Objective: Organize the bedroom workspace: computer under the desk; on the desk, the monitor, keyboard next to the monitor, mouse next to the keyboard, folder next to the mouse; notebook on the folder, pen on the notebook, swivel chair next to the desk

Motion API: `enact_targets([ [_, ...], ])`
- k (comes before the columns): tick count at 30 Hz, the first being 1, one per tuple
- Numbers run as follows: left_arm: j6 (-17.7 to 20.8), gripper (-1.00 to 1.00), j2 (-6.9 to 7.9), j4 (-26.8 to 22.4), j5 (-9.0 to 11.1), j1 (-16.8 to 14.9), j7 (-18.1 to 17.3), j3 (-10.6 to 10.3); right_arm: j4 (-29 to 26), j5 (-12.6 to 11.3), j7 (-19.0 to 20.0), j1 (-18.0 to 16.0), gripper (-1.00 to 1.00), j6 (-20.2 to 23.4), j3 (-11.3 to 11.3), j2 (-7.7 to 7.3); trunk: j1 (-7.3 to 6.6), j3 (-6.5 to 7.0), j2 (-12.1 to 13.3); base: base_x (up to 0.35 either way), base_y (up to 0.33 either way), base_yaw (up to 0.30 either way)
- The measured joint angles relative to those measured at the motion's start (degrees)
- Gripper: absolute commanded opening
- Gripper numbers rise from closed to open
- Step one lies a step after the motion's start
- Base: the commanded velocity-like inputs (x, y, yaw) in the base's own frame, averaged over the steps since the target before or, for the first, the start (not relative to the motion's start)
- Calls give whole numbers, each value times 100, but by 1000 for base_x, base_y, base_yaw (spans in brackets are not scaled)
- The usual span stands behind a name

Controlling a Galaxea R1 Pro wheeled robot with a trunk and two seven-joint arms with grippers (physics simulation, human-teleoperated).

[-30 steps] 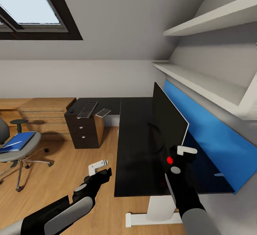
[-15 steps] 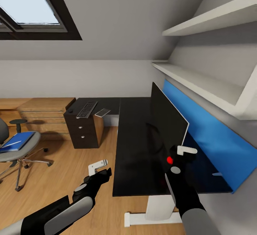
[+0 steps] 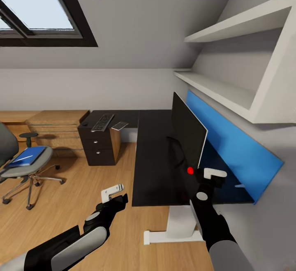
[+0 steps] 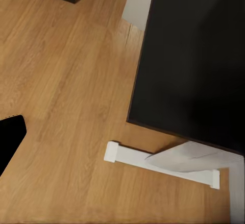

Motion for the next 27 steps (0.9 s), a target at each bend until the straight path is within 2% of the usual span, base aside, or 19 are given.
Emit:
enact_targets([
  [18,-1,100,0,75,17,-1,6,5,39,8,25,8,100,-145,17,21,0,0,0,-335,0,0],
  [27,4,100,7,96,36,0,-25,18,68,7,34,9,100,-138,163,23,0,0,0,-335,0,0],
])
